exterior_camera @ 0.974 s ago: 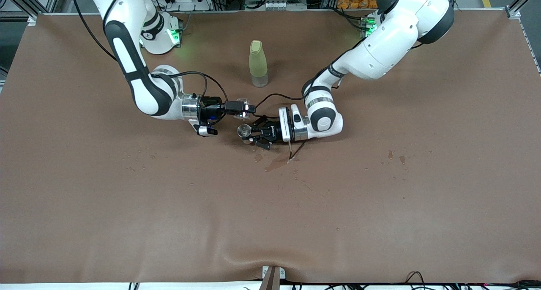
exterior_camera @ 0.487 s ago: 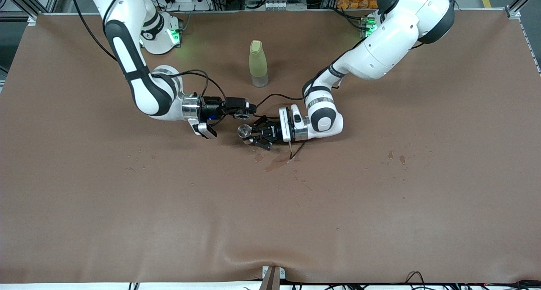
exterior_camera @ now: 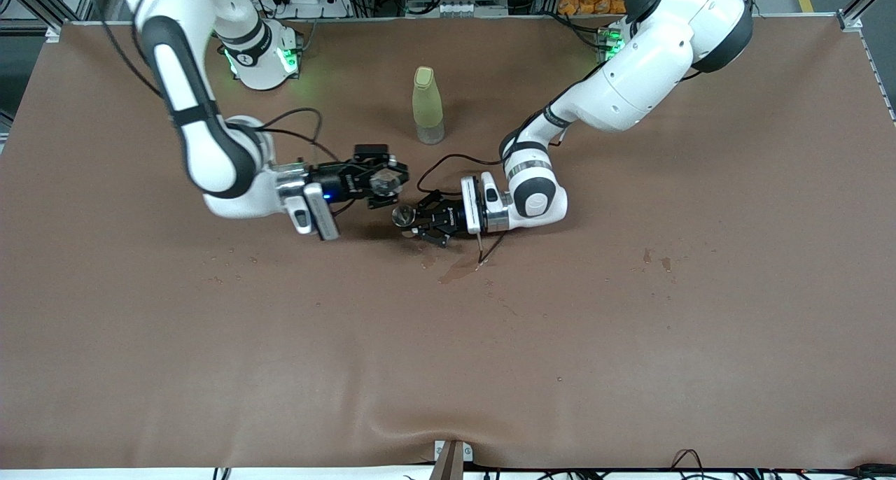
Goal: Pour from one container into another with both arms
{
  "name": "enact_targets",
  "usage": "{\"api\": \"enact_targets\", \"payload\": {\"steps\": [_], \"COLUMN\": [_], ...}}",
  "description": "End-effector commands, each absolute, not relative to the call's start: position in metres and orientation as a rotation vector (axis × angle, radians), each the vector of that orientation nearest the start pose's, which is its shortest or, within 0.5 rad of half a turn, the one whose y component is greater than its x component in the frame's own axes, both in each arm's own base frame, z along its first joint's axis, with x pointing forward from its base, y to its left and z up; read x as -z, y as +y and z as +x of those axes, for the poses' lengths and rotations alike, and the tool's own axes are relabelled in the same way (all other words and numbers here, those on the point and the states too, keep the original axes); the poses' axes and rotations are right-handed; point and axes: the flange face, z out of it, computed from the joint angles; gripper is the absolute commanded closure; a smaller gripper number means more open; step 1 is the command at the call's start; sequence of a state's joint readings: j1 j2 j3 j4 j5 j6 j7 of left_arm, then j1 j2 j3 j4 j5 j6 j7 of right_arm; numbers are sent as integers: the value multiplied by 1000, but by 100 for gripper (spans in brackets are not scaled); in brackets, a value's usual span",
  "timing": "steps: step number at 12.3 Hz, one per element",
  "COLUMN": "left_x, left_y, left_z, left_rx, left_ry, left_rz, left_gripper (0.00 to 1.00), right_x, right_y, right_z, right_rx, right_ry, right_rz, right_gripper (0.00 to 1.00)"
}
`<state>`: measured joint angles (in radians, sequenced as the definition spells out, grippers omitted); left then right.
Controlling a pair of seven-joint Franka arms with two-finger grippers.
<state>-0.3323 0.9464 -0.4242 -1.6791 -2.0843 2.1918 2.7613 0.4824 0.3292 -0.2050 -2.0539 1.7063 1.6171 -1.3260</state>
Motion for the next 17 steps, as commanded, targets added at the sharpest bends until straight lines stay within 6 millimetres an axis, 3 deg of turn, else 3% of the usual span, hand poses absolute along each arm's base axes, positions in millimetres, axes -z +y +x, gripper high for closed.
{"api": "enact_targets", "payload": {"steps": [1,5,7,10,13,16,17], "left_x": [-113,-118,-126,-165,-188,-186,-185], "left_y": [-444,-400,-377,-339,-266,-186,-146], "left_z": [493,523,535,566,587,599,601], "left_rx": [-1328,-1363,-1355,-1335,-1252,-1271,-1270], "left_ry": [-1106,-1073,-1085,-1070,-1137,-1079,-1089], "left_rz": [1346,1402,1412,1425,1465,1437,1398], "left_gripper": [100,100,100,100,100,100,100], "right_x": [-365,-394,-391,-374,-350,-309,-292], "right_y": [199,107,63,-3,-64,-111,-119], "right_z": [549,564,562,554,543,533,530], "right_rx": [327,382,449,575,693,796,817], "right_ry": [-722,-919,-1008,-1186,-1351,-1436,-1449], "right_rz": [-1512,-1479,-1453,-1430,-1392,-1346,-1328], "right_gripper": [100,100,100,100,100,100,100]}}
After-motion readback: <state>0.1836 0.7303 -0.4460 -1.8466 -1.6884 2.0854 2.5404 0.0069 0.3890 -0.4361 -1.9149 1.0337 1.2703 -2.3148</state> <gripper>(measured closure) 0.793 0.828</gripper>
